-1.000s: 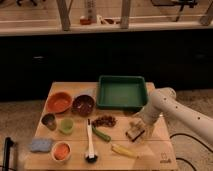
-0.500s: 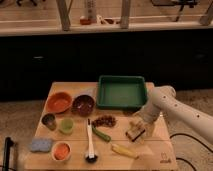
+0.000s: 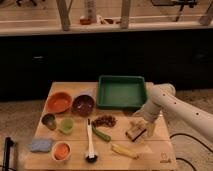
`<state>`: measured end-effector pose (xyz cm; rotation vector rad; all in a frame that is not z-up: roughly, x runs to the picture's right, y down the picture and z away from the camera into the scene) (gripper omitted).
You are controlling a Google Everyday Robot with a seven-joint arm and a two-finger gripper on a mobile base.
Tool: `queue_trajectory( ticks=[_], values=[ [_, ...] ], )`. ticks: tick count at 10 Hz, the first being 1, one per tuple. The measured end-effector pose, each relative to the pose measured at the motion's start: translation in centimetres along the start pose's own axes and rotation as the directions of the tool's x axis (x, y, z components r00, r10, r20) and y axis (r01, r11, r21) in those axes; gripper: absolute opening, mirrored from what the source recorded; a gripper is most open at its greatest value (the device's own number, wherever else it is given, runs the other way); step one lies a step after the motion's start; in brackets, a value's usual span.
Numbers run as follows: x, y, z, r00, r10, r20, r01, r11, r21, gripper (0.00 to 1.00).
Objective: Place eraser in table surface
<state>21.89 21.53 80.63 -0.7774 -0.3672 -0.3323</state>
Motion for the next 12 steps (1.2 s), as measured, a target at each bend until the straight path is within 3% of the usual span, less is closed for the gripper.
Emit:
queue_trajectory(
  ticks=[12],
  values=[
    [0.55,-0.22,-0.46,1.000,0.000,-0.018,-0.001,1.000,-0.013,0.80]
  ],
)
